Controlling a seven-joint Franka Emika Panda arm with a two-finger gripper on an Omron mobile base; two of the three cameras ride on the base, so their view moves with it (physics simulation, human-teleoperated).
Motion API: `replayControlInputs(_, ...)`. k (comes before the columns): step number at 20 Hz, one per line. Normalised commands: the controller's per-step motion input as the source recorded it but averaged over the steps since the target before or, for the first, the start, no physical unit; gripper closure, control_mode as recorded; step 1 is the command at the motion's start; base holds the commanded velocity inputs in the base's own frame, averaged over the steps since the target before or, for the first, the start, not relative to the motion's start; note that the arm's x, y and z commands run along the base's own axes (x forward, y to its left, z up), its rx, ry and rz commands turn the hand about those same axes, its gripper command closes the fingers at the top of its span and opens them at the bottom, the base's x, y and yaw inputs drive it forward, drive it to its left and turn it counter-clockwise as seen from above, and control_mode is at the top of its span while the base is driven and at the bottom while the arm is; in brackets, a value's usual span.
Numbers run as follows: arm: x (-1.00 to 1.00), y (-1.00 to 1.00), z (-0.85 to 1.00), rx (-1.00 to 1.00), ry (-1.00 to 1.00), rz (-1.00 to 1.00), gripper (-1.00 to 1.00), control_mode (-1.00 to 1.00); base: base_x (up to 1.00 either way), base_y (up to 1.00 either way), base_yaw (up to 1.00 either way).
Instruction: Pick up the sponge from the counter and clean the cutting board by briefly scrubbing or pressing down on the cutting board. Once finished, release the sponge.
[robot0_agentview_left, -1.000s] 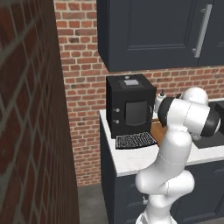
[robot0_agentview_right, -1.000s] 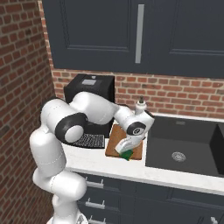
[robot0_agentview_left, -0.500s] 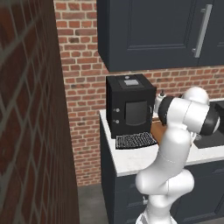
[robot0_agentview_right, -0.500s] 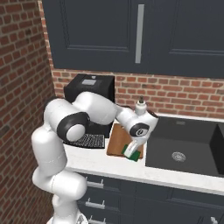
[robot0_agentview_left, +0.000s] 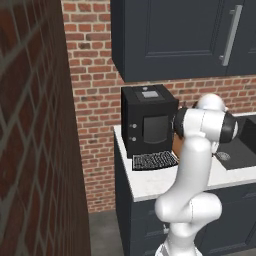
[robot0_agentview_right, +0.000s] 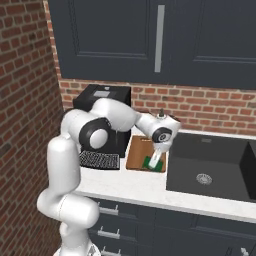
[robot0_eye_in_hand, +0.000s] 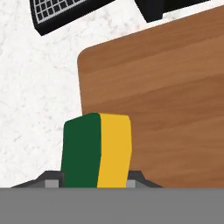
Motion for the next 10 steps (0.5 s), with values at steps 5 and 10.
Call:
replayControlInputs(5,0.71,-0.01,0.15,0.0,-0.02,0.13,1.0,-1.0,0.0,0.0,0.0)
replayControlInputs(10,0.81,-0.03,0.13,0.0,0.0,0.1,1.0,-1.0,0.0,0.0,0.0)
